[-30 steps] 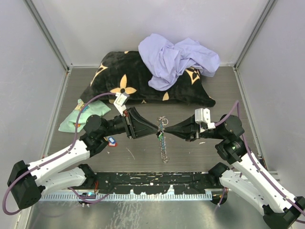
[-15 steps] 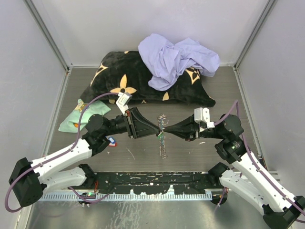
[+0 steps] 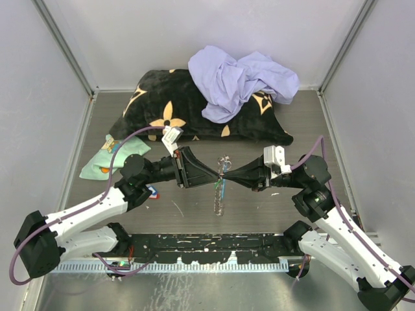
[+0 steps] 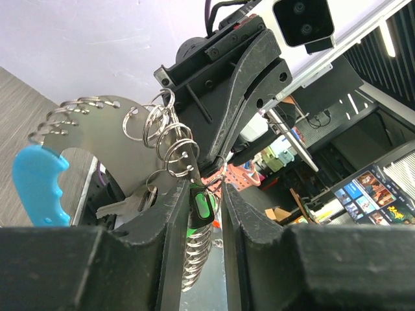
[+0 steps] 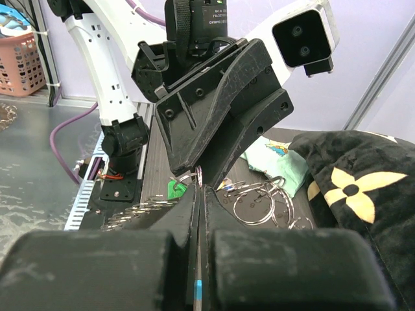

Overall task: Remove the keys from the keyring
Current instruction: Remove the key from the keyring.

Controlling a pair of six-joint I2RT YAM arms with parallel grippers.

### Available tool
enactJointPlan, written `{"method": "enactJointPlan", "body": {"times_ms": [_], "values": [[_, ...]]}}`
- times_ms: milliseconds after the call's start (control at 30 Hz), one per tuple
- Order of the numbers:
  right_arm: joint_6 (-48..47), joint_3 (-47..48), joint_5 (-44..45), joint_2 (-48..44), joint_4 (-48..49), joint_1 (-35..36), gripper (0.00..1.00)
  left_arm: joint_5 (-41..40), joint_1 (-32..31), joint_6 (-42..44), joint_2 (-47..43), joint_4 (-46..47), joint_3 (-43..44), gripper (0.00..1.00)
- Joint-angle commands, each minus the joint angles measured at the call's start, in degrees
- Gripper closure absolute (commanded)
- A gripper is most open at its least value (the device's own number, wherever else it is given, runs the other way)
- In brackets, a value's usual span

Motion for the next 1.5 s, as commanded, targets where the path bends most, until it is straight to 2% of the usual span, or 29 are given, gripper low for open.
{"method": "enactJointPlan", "body": {"times_ms": [0,433,767,1000,1300,1467], "values": [[-0.2,2.9,0.8,0.0,3.6,-0.3,0.99,1.1,-0.5,-0.5,-0.2,3.2,0.2,0.73],[-0.6,3.5,0.8,0.3,3.3,-0.3,0.99,2.1,-0.7,-0.4,0.1,2.4,0.4,0.82],[-0.8,4.4,0.9,0.5,2.9,-0.4,0.99,1.3,-0.6,2.3,-3.0,-3.6,0.1,0.86],[-0.7,4.8,0.8,0.7,2.8,-0.5,0.99,1.5,-0.5,2.0,-2.6,-4.0,0.4,0.96],[-0.7,4.6,0.8,0.7,2.8,-0.5,0.99,1.6,-0.6,0.7,-0.7,-5.6,1.7,1.00],[-0.5,4.5,1.0,0.5,2.8,-0.5,0.99,1.6,-0.6,0.4,-0.4,-5.8,1.6,0.97]]}}
